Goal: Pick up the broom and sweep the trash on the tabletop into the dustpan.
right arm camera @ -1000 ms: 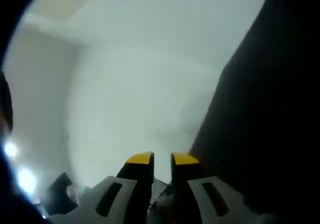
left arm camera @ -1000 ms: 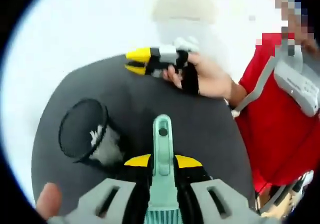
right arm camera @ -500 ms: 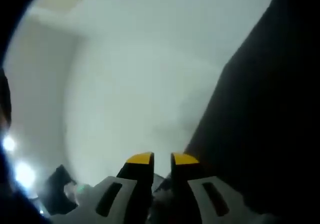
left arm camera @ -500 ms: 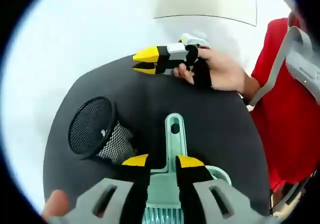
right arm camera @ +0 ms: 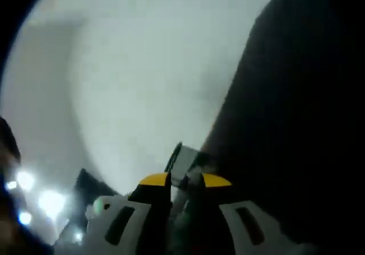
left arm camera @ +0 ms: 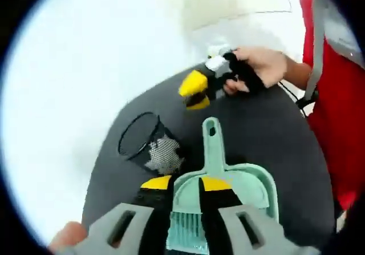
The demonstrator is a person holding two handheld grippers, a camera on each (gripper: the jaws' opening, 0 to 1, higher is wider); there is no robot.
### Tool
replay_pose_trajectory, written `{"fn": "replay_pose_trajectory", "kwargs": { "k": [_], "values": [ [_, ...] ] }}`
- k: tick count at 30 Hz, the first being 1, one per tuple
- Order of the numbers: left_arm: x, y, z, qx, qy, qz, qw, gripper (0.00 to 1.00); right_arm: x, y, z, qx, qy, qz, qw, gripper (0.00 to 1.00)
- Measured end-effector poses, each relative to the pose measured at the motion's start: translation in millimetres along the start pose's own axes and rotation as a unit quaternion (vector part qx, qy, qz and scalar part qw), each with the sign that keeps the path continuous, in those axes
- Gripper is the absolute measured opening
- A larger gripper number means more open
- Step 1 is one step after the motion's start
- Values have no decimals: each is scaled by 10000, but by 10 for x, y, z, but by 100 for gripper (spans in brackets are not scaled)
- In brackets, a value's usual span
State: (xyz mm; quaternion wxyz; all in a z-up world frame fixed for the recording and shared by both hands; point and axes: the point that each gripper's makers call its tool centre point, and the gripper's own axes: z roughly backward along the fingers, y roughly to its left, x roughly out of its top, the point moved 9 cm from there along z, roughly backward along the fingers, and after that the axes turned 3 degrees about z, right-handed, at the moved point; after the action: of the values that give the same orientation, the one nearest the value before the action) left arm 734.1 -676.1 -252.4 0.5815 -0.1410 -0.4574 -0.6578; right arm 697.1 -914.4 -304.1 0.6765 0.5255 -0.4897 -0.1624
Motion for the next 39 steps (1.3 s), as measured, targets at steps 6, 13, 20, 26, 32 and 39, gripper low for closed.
{"fn": "replay_pose_trajectory", "kwargs": {
  "k": [6, 13, 20, 26, 32, 39],
  "values": [
    [-219, -144, 32, -39, -672, 501, 9965, 10, -197, 28, -25, -148, 670, -133, 9976, 24],
    [-301, -152, -53, -252, -518, 389, 9976, 8, -194, 23, -68, -238, 750, -120, 9968, 14],
    [-338, -159, -53, -248, -335, 119, 9991, 0, -193, -4, -55, -264, 774, -18, 9967, 15],
    [-369, -175, -42, -199, -437, 172, 9987, 0, -252, 8, -68, -164, 868, -271, 9957, 18],
    [-411, -173, -46, -256, -609, 258, 9975, 0, -233, -35, -101, -201, 814, -368, 9958, 13],
    [-382, -111, -53, -286, -612, 593, 9960, 2, -214, 64, -69, -195, 798, -391, 9959, 13]
  ]
}}
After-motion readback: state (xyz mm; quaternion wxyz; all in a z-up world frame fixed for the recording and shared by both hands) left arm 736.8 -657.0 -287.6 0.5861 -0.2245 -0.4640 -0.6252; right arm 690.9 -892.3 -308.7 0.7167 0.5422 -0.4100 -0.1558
